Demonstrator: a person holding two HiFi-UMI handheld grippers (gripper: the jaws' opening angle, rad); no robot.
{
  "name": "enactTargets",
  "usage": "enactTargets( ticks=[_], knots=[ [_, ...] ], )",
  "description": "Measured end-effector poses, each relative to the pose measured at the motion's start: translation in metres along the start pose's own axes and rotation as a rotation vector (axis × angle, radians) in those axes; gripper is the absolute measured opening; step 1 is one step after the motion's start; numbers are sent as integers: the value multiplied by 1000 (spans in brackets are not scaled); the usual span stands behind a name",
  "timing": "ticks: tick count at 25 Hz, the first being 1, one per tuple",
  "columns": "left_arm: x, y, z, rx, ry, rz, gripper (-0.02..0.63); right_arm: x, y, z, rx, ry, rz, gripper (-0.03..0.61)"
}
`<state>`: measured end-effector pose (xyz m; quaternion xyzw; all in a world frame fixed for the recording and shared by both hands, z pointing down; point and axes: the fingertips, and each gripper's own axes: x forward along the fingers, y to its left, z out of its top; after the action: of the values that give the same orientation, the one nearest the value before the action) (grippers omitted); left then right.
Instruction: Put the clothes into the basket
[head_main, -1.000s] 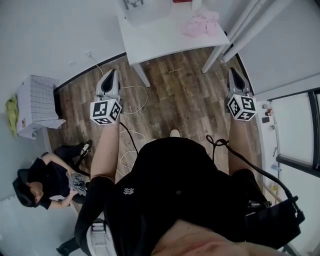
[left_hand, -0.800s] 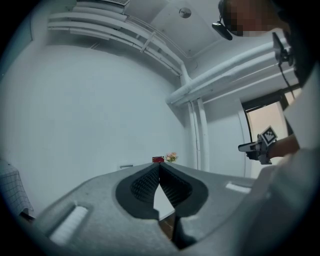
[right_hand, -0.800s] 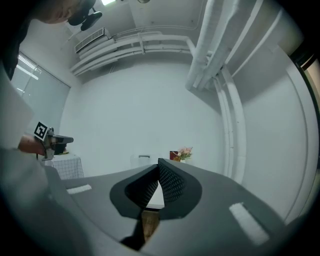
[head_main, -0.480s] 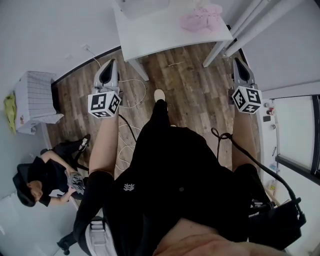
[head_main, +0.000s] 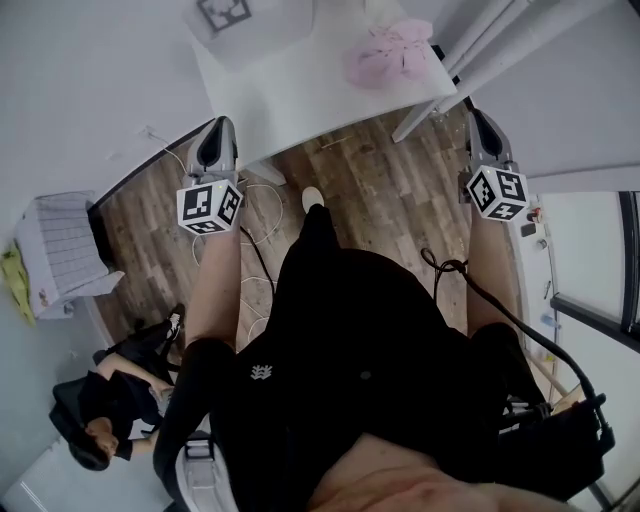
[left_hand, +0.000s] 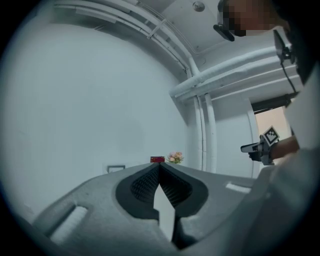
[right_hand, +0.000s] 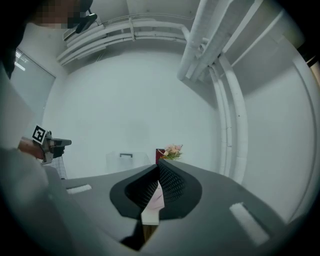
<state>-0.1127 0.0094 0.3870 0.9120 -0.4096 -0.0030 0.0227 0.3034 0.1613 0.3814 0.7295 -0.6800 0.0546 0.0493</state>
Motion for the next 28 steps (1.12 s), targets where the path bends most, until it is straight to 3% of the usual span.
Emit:
enactTargets(
  ticks=[15, 24, 28],
  knots=[
    [196, 46, 16, 43, 34, -192, 0, 198, -33, 16, 59, 26, -93, 0],
    [259, 40, -1, 2, 55, -243, 0, 239, -55, 21, 55, 49, -122, 0],
    [270, 32, -12, -15, 64, -227, 0, 258, -67, 22, 63, 39, -82, 0]
  ],
)
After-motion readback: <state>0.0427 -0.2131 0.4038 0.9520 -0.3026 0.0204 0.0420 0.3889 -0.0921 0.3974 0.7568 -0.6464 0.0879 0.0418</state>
